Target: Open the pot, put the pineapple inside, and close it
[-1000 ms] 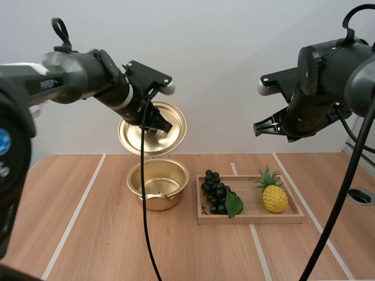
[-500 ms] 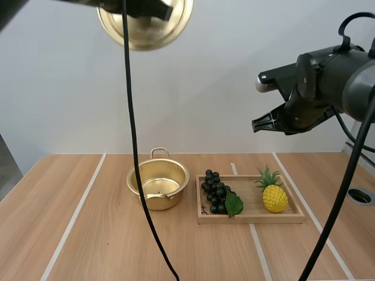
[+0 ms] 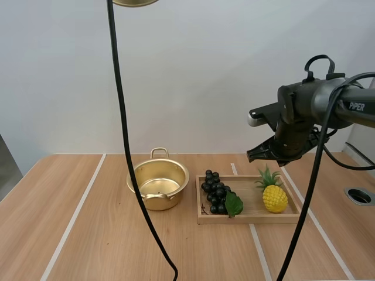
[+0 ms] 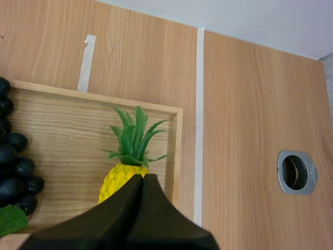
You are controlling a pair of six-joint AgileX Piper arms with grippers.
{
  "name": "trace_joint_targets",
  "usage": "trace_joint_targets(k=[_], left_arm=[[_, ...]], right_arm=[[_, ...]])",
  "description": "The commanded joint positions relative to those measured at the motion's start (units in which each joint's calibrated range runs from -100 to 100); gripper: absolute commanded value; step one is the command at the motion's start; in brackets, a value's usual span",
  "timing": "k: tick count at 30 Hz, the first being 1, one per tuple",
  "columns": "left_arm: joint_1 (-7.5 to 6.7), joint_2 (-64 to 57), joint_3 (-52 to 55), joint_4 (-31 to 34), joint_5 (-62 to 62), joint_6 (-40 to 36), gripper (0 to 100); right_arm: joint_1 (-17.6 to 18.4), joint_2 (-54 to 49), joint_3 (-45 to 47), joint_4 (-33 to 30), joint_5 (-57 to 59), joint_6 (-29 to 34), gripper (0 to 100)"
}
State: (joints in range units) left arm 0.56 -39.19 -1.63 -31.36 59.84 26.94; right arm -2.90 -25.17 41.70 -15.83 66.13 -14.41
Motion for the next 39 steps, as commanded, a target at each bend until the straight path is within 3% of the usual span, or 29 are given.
trace_joint_targets(k=[1, 3, 6, 18, 27, 39], left_arm=[[0.11, -0.36, -0.64, -0.81, -0.15, -0.71, 0], [0.11, -0.36, -0.64, -0.8, -0.15, -0.43, 0], [0.11, -0.36, -0.64, -0.31, -0.09, -0.33, 0], [0.11, -0.07, -0.64, 0.49, 3.23, 0.72, 0], [0.11, -0.07, -0.64, 0.49, 3.67, 0.7, 0], [0.11, -0.07, -0.64, 0.49, 5.16, 0.73, 0]], right_arm=[[0.11, 1.45, 0.11, -0.46, 0.89, -0.23, 11], [0.11, 2.32, 0.11, -0.35, 1.08, -0.23, 41], [0.11, 3.71, 0.11, 0.01, 0.85, -0.23, 100], [-0.04, 5.52, 0.4, 6.04, -2.36, 0.74, 100], [-4.74, 5.68, 4.72, 11.06, -9.29, 1.37, 100], [-4.87, 8.06, 5.14, 15.27, -8.72, -1.66, 100]])
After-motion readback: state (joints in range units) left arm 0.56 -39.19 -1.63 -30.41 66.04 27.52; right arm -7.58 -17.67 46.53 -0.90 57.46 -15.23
